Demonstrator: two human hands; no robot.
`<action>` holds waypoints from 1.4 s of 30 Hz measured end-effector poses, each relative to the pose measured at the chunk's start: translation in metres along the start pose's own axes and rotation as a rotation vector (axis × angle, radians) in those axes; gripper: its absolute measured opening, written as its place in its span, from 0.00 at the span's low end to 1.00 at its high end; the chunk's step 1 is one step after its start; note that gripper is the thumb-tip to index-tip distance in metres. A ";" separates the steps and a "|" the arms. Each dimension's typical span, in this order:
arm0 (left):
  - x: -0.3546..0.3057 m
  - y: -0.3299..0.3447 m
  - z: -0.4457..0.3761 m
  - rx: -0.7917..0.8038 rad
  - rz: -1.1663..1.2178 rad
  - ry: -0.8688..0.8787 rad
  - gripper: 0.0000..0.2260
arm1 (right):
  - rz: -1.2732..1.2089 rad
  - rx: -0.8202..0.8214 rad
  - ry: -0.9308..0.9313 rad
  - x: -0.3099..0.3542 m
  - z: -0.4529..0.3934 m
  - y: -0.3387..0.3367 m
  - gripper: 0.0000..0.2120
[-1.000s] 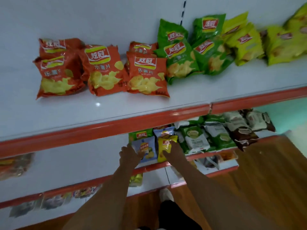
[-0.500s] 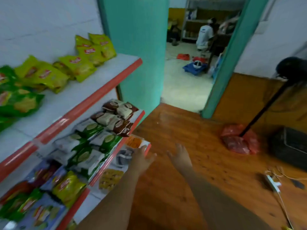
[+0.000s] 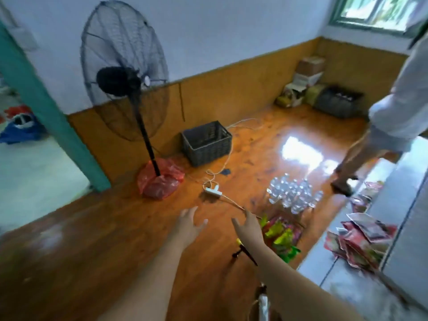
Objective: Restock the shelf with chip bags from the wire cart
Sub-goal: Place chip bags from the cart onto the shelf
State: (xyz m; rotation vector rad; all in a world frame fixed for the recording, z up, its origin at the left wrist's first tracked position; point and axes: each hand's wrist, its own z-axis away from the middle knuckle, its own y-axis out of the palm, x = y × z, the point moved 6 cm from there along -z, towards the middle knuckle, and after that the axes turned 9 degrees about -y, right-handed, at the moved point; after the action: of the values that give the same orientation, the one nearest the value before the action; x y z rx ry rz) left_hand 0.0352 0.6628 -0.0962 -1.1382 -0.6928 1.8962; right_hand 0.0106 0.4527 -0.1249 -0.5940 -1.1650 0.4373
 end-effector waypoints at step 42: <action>-0.230 0.462 -0.380 0.548 -0.668 0.472 0.09 | -0.273 -0.235 1.024 -0.446 -0.251 0.079 0.51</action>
State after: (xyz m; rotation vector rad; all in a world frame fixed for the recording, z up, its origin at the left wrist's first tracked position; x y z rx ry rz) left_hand 0.2745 0.2424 -0.5173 -0.8087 -0.2119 1.0880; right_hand 0.0930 0.1916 -0.5646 -0.7182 -0.2926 -0.2488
